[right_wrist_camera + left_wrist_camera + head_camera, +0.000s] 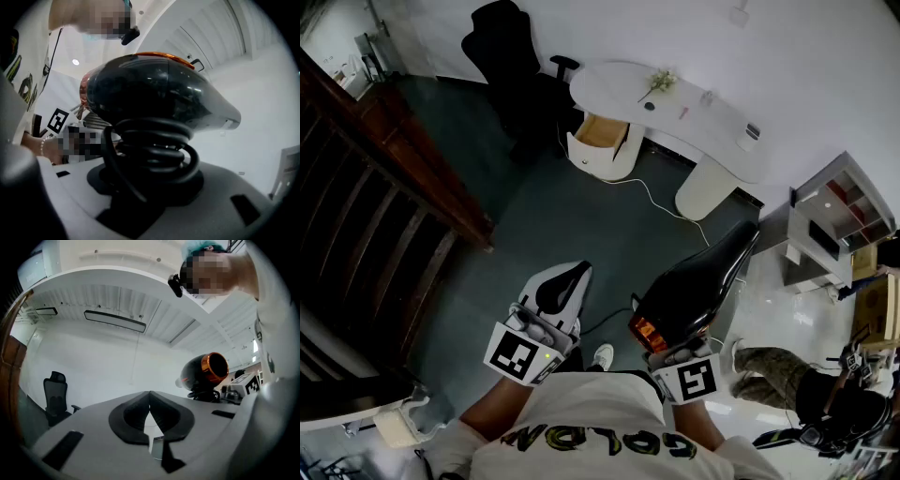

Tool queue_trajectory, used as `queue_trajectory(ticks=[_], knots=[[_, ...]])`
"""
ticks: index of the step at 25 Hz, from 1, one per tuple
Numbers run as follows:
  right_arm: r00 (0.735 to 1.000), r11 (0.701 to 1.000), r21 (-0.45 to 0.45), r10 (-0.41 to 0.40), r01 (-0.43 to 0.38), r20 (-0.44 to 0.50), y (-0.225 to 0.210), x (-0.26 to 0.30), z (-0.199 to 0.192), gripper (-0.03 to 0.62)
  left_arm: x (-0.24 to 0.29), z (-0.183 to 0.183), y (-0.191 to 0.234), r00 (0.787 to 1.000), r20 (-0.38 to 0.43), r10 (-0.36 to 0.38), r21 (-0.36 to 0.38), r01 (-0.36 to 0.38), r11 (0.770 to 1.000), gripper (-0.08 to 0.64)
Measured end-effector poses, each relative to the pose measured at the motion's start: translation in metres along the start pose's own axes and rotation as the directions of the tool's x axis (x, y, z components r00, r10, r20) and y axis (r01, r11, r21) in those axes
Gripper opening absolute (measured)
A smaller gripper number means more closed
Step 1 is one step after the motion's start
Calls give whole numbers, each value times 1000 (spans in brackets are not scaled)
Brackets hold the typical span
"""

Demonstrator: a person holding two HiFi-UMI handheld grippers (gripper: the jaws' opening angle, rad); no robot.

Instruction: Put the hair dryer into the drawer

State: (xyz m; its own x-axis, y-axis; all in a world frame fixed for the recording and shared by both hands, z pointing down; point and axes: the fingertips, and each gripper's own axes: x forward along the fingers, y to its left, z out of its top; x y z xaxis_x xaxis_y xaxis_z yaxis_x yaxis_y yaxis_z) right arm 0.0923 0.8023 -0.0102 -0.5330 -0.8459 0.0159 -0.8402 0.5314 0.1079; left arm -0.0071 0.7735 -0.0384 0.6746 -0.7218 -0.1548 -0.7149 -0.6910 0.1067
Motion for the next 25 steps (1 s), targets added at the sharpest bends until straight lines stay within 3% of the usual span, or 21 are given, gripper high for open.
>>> queue_trajectory(ticks=[10, 17, 25], knots=[[999, 1000, 10, -21, 20, 29, 4, 62, 12, 239, 8, 5, 60, 1000, -16, -25, -5, 25, 1000, 12], [997, 997, 3, -72, 72, 10, 6, 115, 10, 239, 15, 6, 116, 999, -20, -50, -5, 49, 999, 12], [997, 997, 21, -77, 77, -13, -1, 154, 2, 239, 28, 4, 154, 999, -21, -47, -17, 47, 999, 12]])
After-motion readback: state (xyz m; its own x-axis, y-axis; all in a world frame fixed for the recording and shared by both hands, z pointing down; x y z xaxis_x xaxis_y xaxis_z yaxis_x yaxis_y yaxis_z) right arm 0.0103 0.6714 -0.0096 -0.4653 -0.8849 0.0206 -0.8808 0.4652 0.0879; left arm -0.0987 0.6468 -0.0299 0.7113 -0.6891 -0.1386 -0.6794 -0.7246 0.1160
